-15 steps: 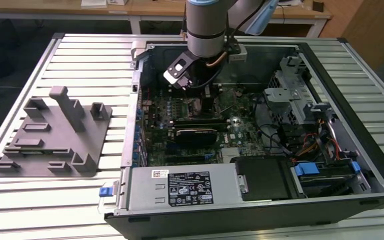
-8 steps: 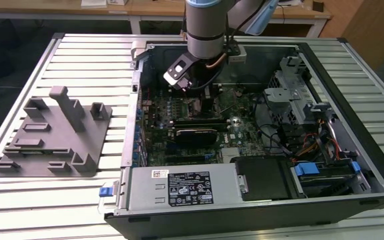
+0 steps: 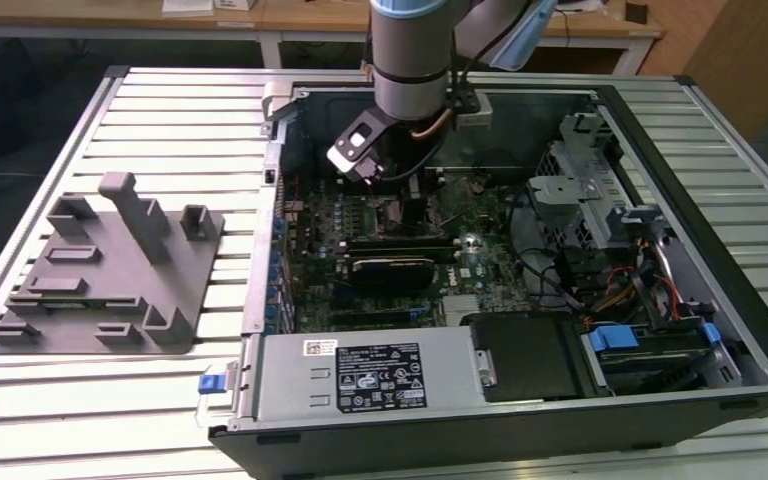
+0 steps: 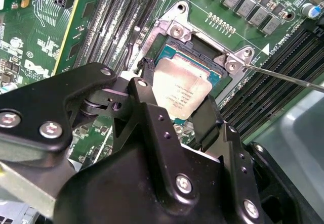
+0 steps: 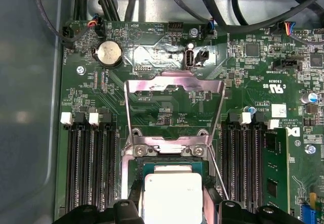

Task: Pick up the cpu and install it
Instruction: 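Place the cpu into insertion slot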

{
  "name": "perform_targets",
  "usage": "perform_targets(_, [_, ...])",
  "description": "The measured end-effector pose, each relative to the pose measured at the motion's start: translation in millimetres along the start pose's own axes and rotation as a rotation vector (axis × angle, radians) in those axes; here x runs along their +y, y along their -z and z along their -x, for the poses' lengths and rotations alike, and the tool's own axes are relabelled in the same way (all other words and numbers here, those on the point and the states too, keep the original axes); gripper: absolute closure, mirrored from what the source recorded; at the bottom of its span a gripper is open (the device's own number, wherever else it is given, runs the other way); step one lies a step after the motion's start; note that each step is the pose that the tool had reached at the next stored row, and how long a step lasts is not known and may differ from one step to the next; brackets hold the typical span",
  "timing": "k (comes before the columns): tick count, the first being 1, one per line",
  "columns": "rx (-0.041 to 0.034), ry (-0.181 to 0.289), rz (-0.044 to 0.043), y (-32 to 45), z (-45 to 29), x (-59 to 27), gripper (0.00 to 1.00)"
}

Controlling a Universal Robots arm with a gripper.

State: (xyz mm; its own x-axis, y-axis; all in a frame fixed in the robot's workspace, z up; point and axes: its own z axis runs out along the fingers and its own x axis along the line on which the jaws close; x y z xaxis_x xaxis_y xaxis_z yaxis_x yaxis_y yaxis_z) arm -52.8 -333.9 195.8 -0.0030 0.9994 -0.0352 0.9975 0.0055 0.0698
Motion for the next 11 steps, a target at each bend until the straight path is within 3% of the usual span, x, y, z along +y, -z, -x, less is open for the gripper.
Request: perform_targets(11, [0.0005,-0.016,-0.0005,-2.1,-0.1,-0.3,0.45])
